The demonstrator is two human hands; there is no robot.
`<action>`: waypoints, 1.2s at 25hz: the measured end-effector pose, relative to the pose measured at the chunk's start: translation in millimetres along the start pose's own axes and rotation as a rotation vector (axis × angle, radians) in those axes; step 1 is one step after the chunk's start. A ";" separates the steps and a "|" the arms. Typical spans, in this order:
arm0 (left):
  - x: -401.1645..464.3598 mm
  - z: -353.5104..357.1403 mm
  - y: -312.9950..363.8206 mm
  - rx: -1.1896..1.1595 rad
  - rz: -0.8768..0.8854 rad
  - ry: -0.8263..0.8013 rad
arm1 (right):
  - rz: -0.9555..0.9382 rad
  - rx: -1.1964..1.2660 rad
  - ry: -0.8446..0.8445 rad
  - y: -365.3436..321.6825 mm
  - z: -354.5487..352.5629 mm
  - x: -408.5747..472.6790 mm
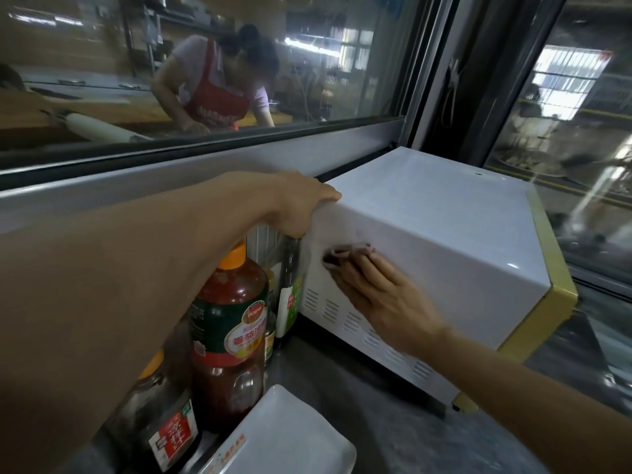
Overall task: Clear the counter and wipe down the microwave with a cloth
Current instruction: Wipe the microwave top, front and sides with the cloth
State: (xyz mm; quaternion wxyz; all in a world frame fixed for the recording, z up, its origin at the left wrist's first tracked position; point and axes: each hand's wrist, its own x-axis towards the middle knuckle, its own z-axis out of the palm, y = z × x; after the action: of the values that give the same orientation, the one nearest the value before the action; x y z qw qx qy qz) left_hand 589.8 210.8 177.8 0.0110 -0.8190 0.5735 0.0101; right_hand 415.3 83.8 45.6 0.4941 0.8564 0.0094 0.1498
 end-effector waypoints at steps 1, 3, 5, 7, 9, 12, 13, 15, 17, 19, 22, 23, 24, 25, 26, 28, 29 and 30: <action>-1.1 -1.5 1.2 -0.006 -0.002 -0.006 | -0.066 -0.005 -0.026 0.8 -2.7 -2.2; -3.1 -4.6 2.7 0.007 0.002 -0.018 | 0.007 0.027 0.011 11.3 -11.0 10.5; -2.6 -5.2 1.7 -0.003 0.013 -0.022 | 0.182 0.037 0.083 23.8 -11.7 33.4; -1.8 -4.2 0.6 -0.046 0.023 -0.015 | 0.273 0.052 0.065 25.7 -13.2 48.8; -1.3 -3.2 -1.5 -0.045 0.010 0.005 | 0.227 0.030 0.009 11.6 -8.8 46.6; -3.9 -2.7 -2.2 -0.040 -0.007 -0.004 | 0.009 0.048 -0.159 -13.0 -7.4 25.8; -4.4 -2.6 -1.7 -0.042 -0.005 -0.006 | 0.018 0.043 -0.153 -11.5 -9.6 24.9; -4.3 -2.4 -0.5 -0.042 0.015 -0.016 | 0.154 0.032 -0.058 1.0 -15.0 34.7; -3.1 -2.3 -1.8 -0.068 0.037 -0.016 | 0.287 0.047 0.024 14.5 -18.2 51.4; -2.5 -1.3 -2.7 -0.080 0.057 -0.017 | 0.295 0.066 0.042 16.0 -13.3 57.5; -2.3 1.3 -3.0 -0.046 0.052 0.005 | 0.150 0.096 -0.066 -12.2 -0.9 48.7; -2.6 2.6 -2.2 -0.046 0.046 0.007 | 0.081 0.127 -0.127 -23.9 3.5 40.9; -3.0 4.3 -1.6 -0.045 0.043 0.016 | 0.023 0.158 -0.189 -33.0 7.3 32.4; -3.9 6.1 -0.2 -0.038 0.038 0.022 | -0.029 0.175 -0.225 -38.3 10.2 23.6; -5.5 7.6 1.9 -0.032 0.032 0.024 | -0.064 0.176 -0.251 -39.9 10.0 15.2; -9.0 9.3 7.8 -0.033 0.028 0.026 | -0.043 0.131 -0.216 -28.2 2.4 6.6; -10.2 11.1 11.2 -0.020 0.029 0.028 | 0.030 0.097 -0.145 -19.5 -1.2 7.3; -10.3 13.6 14.3 0.015 0.030 0.035 | 0.129 0.084 -0.096 -9.9 -5.4 12.0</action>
State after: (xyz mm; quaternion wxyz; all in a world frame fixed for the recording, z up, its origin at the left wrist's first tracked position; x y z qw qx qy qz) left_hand 572.7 216.0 164.5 0.0069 -0.8103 0.5860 -0.0084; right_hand 426.7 95.5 42.7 0.4467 0.8814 -0.0631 0.1397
